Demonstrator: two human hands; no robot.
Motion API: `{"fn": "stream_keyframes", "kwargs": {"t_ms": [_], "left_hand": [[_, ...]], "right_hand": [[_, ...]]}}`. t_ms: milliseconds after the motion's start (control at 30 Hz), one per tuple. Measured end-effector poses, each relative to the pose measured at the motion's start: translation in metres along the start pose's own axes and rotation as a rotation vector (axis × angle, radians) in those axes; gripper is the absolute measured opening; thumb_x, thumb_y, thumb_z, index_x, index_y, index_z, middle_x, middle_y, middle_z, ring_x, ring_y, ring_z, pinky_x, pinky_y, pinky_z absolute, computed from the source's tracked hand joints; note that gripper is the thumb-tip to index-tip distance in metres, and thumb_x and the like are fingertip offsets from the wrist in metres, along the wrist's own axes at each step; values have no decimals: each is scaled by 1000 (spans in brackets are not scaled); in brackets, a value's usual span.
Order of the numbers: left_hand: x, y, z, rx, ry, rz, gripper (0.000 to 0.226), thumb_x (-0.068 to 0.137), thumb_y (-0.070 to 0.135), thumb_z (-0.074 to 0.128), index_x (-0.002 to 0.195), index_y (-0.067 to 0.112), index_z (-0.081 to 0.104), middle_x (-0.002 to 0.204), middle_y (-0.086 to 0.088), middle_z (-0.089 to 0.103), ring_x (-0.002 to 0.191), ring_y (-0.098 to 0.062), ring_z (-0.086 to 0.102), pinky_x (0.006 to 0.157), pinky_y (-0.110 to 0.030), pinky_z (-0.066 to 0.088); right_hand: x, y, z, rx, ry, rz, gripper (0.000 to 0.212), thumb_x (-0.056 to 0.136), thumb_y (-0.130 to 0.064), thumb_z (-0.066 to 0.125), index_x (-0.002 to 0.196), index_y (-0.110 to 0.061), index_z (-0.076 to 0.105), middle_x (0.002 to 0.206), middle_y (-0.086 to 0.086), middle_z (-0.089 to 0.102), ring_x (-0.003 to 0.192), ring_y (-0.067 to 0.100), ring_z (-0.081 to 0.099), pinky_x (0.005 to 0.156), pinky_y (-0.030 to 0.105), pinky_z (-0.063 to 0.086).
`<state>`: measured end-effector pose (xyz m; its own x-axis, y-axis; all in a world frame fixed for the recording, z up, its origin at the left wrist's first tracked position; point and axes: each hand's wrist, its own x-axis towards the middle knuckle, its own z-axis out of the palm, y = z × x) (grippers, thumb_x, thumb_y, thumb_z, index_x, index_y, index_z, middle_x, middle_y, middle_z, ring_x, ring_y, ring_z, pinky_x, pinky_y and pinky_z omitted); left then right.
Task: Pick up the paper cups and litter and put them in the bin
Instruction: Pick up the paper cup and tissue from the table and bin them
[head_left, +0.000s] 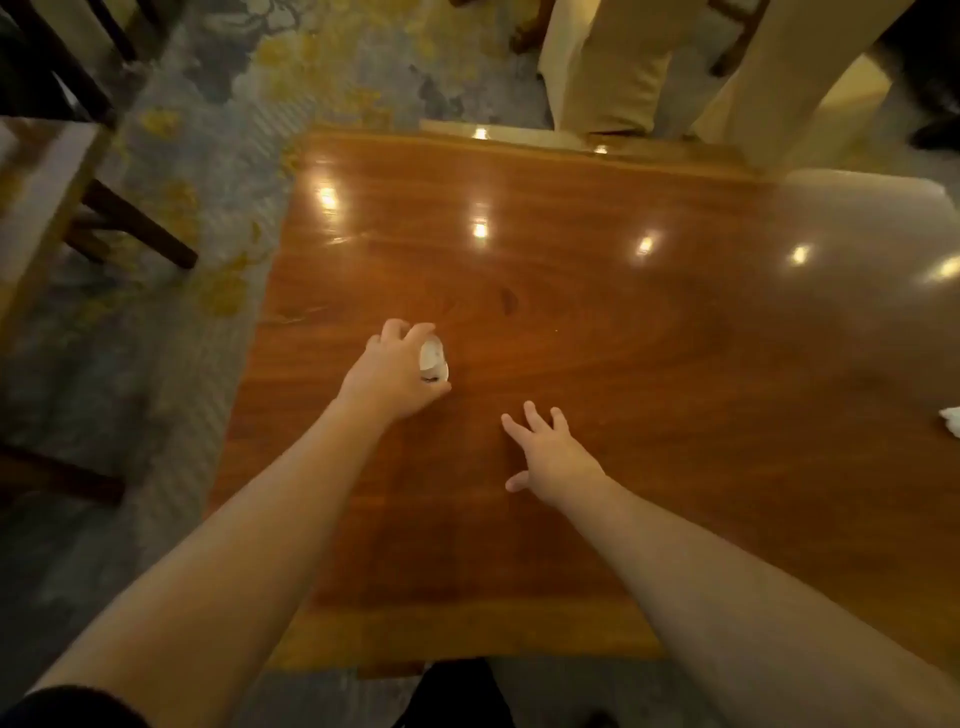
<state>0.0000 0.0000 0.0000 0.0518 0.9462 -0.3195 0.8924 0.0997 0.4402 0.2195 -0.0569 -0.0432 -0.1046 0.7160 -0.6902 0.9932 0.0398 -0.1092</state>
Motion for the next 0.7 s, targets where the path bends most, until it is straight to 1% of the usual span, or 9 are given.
{"fn": "stream_keyframes", "kwargs": {"t_ms": [67, 133, 200, 267, 467, 567, 633, 700], "left_hand": [[11, 1, -1, 25, 11, 5, 75, 80, 46, 76, 144, 32, 40, 141, -5, 46, 119, -30, 52, 90, -44, 50], [13, -3, 0, 31, 2, -20, 69, 77, 44, 79, 136, 30, 47, 131, -3, 53, 109, -26, 57, 82, -38, 49], [14, 1, -2, 25, 6, -3, 67, 73, 46, 82, 131, 30, 51, 125, -1, 56, 100, -21, 56, 77, -34, 45], [12, 3, -6, 35, 23, 11, 67, 71, 48, 83, 127, 30, 53, 122, 0, 58, 93, -17, 50, 75, -33, 42], [-6, 20, -21, 62, 64, 14, 67, 69, 52, 83, 125, 29, 55, 121, 1, 61, 93, -14, 48, 74, -32, 41], [-15, 34, -24, 58, 45, -19, 69, 68, 54, 83, 125, 28, 55, 123, 2, 61, 94, -14, 50, 75, -33, 43], [-23, 40, -25, 66, 25, -36, 70, 67, 56, 83, 125, 28, 55, 122, 2, 61, 96, -15, 52, 76, -33, 45], [-33, 51, -22, 63, 22, -40, 70, 65, 59, 83, 122, 28, 56, 119, 2, 62, 94, -14, 53, 74, -33, 45]], "right_hand": [[3, 4, -2, 20, -15, -3, 105, 84, -34, 79, 157, -43, 4, 169, -1, -10, 152, 34, -12, 115, 62, 24], [5, 6, 0, 21, -15, 3, 105, 84, -33, 79, 157, -43, 4, 169, -2, -11, 152, 34, -13, 115, 63, 22], [8, 8, 2, 13, -11, 6, 106, 83, -33, 80, 157, -44, 4, 169, -2, -10, 152, 34, -13, 115, 63, 23], [10, 9, 2, -9, 0, 6, 106, 83, -35, 80, 157, -44, 5, 169, -2, -10, 152, 34, -12, 114, 63, 24], [11, 6, -6, -12, -21, -29, 105, 82, -35, 81, 157, -42, 8, 169, 1, -5, 152, 38, -9, 111, 64, 31], [4, 11, -15, -34, -52, -83, 97, 86, -31, 78, 157, -40, 12, 169, 0, -5, 152, 37, -8, 110, 63, 33], [-6, 21, -20, -39, -69, -159, 85, 90, -26, 73, 156, -39, 21, 169, 0, 3, 153, 33, -1, 113, 60, 31], [-23, 46, -22, -31, -75, -230, 75, 94, -24, 68, 155, -36, 26, 167, 3, 15, 151, 31, 14, 113, 56, 34]]}}
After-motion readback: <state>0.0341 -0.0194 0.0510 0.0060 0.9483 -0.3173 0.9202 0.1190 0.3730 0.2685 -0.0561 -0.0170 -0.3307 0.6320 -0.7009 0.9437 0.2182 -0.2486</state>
